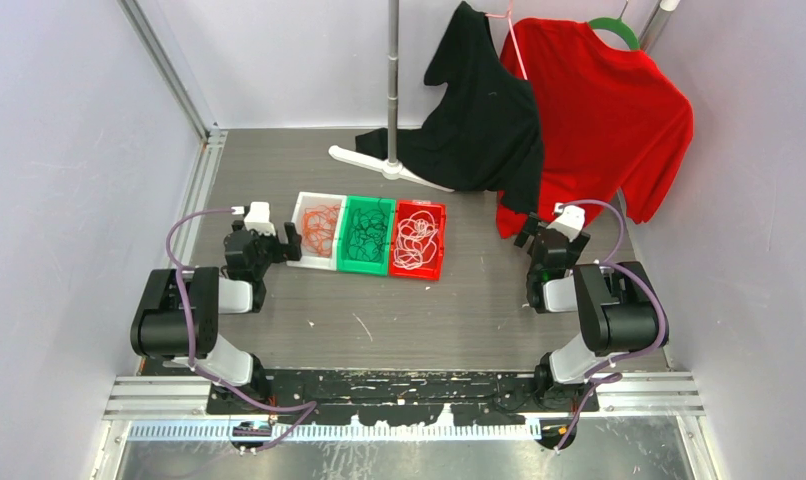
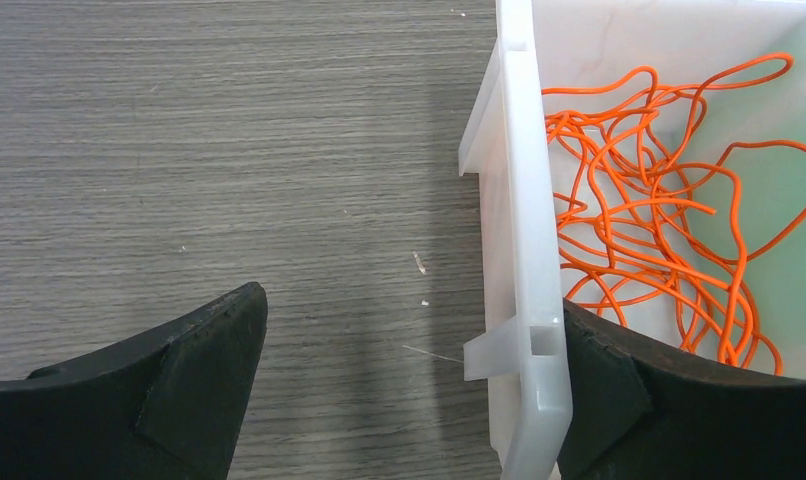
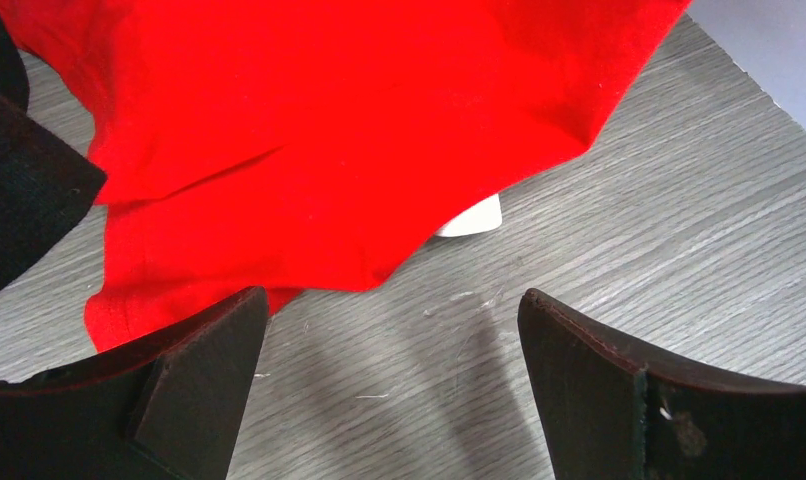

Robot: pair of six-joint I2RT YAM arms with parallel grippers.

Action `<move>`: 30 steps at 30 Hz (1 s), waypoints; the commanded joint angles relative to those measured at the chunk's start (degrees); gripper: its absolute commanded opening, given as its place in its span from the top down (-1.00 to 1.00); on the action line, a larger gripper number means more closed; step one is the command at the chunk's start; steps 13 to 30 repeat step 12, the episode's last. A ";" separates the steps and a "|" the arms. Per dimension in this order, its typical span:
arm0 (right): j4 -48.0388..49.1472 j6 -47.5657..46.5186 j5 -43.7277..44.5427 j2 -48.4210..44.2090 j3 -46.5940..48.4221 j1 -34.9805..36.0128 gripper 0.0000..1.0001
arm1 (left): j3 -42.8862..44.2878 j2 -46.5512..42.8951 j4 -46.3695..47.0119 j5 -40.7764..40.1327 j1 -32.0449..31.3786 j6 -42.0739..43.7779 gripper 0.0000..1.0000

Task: Untangle the cables
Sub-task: Reset both arms

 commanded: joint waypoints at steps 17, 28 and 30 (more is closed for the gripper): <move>1.57 0.68 -0.30 -0.65 1.15 -0.15 -1.00 | 1.49 -0.24 1.49 -1.14 -0.28 0.24 -0.99; 1.57 0.68 -0.30 -0.65 1.15 -0.15 -1.00 | 1.49 -0.24 1.49 -1.14 -0.28 0.24 -0.99; 1.57 0.68 -0.30 -0.65 1.15 -0.15 -1.00 | 1.49 -0.24 1.49 -1.14 -0.28 0.24 -0.99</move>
